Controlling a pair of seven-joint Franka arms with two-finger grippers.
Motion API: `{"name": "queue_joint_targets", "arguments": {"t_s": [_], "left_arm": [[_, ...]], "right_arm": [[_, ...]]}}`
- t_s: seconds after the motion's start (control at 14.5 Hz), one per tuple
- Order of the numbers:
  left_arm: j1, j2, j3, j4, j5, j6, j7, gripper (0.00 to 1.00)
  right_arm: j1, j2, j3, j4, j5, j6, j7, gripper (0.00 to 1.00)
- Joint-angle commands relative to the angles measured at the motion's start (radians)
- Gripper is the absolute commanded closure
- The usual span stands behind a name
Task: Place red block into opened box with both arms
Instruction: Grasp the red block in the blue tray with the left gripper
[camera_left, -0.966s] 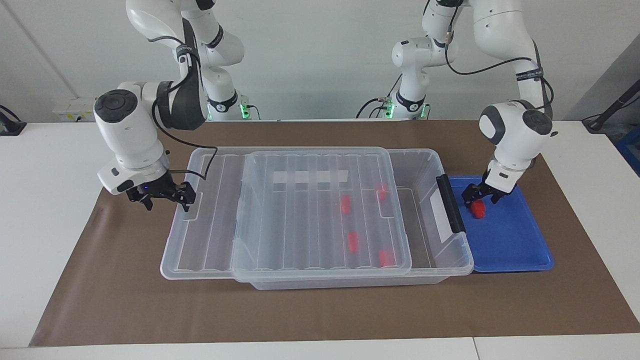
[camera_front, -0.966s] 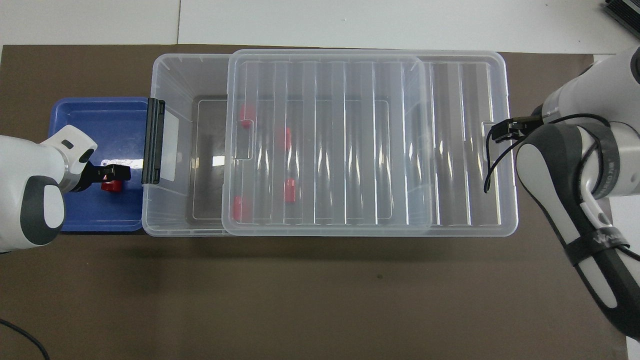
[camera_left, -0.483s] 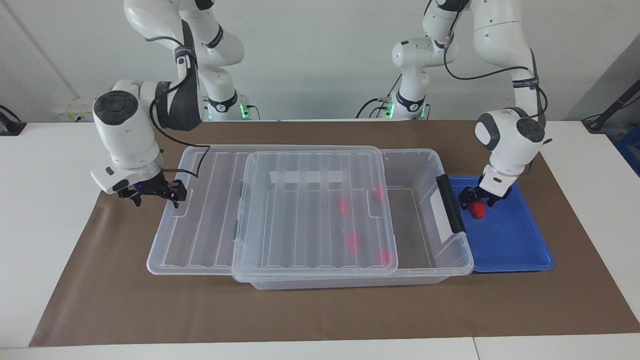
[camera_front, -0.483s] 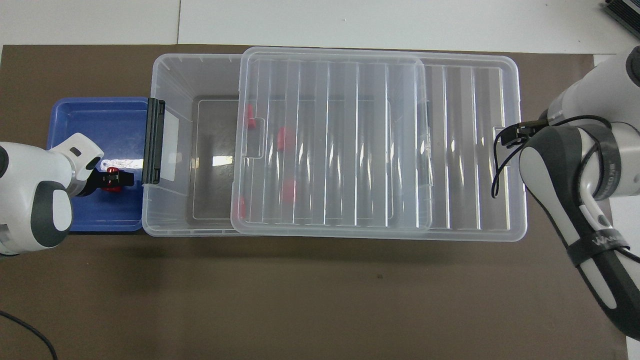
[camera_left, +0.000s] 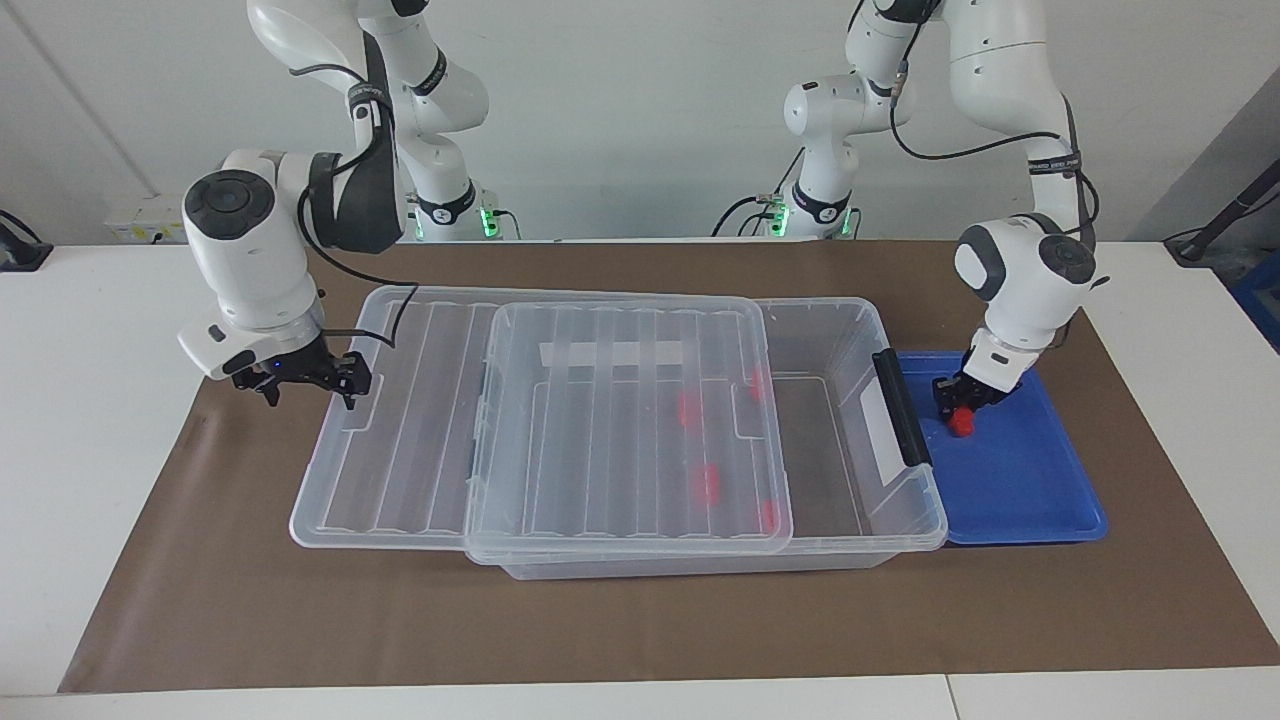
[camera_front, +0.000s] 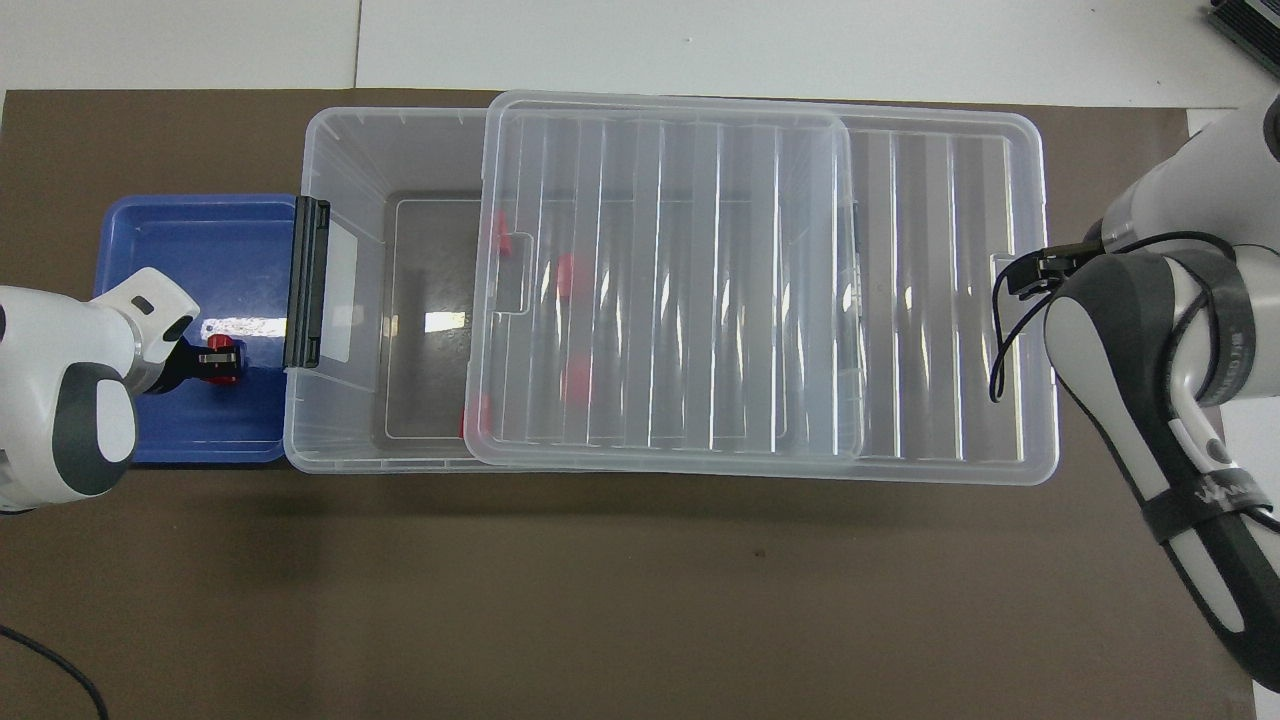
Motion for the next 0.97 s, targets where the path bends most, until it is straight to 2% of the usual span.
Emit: {"name": "queue_joint_targets", "arguments": {"t_s": [0.0,0.28,0.55,0.69,0.76,0.9], "left_arm": [[-0.002,-0.005,-0.006,0.018,-0.005,-0.018,0.009,1.0],[-0.031,-0.006,-0.009,0.237,-0.008,-0.314,-0.038,1.0],[-0.057,-0.026,-0.009,0.394,-0.017,-0.552,-0.095,1.0],[-0.073,-0.026,-0.021,0.514,-0.043,-0.696,-0.161,1.0],[-0.092,-0.026,-0.021,0.561,-0.08,-0.751,-0.216,1.0],[-0.134,-0.031,-0.033,0.601,-0.121,-0.783,-0.364,1.0]], "right_arm": [[-0.007,-0.021,0.009,-0.005,-0.011,-0.024,-0.029,0.0],[-0.016,-0.021,0.007,-0.006,-0.011,-0.021,-0.057,0.0],[-0.017,-0.021,0.002,-0.005,-0.023,-0.021,-0.091,0.0],[-0.017,-0.021,0.002,-0.005,-0.025,-0.021,-0.1,0.0],[-0.017,-0.021,0.002,-0.005,-0.025,-0.021,-0.104,0.0],[-0.02,-0.021,-0.001,-0.003,-0.025,-0.021,-0.153,0.0]]}}
